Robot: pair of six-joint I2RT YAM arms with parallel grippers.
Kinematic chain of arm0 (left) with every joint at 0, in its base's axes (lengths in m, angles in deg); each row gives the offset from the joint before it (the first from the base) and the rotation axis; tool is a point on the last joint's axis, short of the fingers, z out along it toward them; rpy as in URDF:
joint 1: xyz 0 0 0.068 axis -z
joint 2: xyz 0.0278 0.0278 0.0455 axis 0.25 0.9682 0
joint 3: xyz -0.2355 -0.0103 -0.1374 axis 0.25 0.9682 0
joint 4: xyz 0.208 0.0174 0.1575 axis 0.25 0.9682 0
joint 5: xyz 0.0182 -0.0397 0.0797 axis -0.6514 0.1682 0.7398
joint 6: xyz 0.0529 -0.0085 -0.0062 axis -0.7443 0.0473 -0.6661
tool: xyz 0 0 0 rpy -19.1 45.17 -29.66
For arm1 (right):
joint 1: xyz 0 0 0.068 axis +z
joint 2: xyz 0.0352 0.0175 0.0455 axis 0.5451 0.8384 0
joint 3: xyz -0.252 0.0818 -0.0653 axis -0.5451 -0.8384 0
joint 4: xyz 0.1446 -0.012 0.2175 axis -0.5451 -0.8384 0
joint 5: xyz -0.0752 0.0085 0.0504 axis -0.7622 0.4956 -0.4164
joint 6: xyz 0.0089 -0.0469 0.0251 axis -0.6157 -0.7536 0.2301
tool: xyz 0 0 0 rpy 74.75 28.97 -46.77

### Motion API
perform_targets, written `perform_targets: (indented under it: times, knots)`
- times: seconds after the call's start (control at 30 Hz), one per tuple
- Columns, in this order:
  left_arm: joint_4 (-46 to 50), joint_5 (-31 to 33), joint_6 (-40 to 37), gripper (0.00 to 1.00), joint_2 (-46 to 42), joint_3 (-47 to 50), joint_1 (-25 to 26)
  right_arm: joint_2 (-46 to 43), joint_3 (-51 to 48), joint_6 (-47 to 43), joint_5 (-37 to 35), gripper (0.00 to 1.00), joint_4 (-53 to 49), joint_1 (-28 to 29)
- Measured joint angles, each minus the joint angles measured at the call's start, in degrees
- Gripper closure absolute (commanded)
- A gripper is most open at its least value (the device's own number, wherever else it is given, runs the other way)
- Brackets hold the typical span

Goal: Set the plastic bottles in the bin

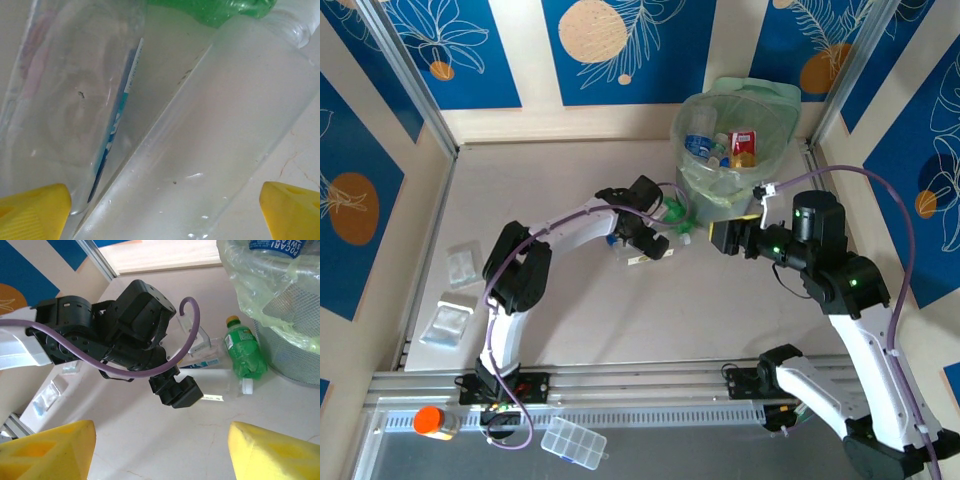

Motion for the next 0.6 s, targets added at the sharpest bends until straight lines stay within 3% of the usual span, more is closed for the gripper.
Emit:
perform_targets:
  times: [0.2,0.6]
  knots:
    - [-0.1,-0.5,0.1,0.14,0.4,0.4,0.7,0.5,-0.5,-1.0,-0.5,0.3,0.1,0.4]
    - [1.0,3.1,-0.1,0.2,0.3,4.1,3.1,0.9,-0.5,-1.7,-1.9,0.3,0.0,0.5]
